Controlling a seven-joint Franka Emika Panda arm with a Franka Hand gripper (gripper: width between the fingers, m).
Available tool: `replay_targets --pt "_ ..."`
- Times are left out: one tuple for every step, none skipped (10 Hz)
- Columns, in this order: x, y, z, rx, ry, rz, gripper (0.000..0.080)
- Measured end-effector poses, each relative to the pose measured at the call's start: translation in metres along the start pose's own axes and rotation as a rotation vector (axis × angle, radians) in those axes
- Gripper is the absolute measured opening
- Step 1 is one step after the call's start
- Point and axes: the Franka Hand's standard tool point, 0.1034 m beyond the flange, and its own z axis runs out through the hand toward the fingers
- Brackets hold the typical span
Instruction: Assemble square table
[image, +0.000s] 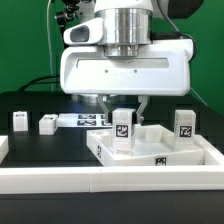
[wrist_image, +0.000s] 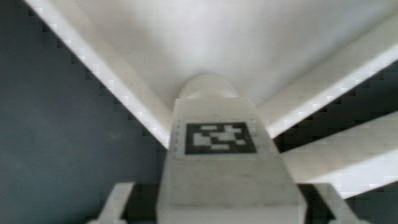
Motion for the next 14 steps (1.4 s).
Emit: replay_targets --pt "-0.0002 0.0006 0.0001 0.006 0.01 0.117 0.0288" --pt "-0.0002 -0.0002 0.0001 0.009 0.016 0.217 0.0288" --pt "-0.0012 -0.0023 0.0004 0.01 0.015 0.312 0.0288" --pt "-0.0013 -0.0038 0.0008 0.012 0.015 0.43 0.0288" --pt "-0.0016 -0.004 0.0009 0.015 0.012 0.515 0.0288" --pt "-0.0017 -0.0039 0.001 0.016 0.008 0.626 0.029" --pt "-0.0024 -0.0049 0.0012 0.017 0.007 0.767 0.029" --pt "-0.0031 -0.0056 0.0016 0.016 0.006 0.872 0.029" --pt "-0.0026 -0.0045 0.0017 0.019 0.003 0.946 0.029" --pt "-0.0007 -0.0018 0.0017 0.022 -0.008 0.976 0.029" --pt "0.0027 0.0008 0.0015 0.03 -0.01 0.977 0.029" --pt "0.0028 0.0005 0.0015 0.041 -0.019 1.036 0.029" --pt "0.001 -0.0026 0.0016 0.044 -0.023 1.077 0.029" --pt "0.001 -0.0027 0.0017 0.044 -0.022 1.047 0.029"
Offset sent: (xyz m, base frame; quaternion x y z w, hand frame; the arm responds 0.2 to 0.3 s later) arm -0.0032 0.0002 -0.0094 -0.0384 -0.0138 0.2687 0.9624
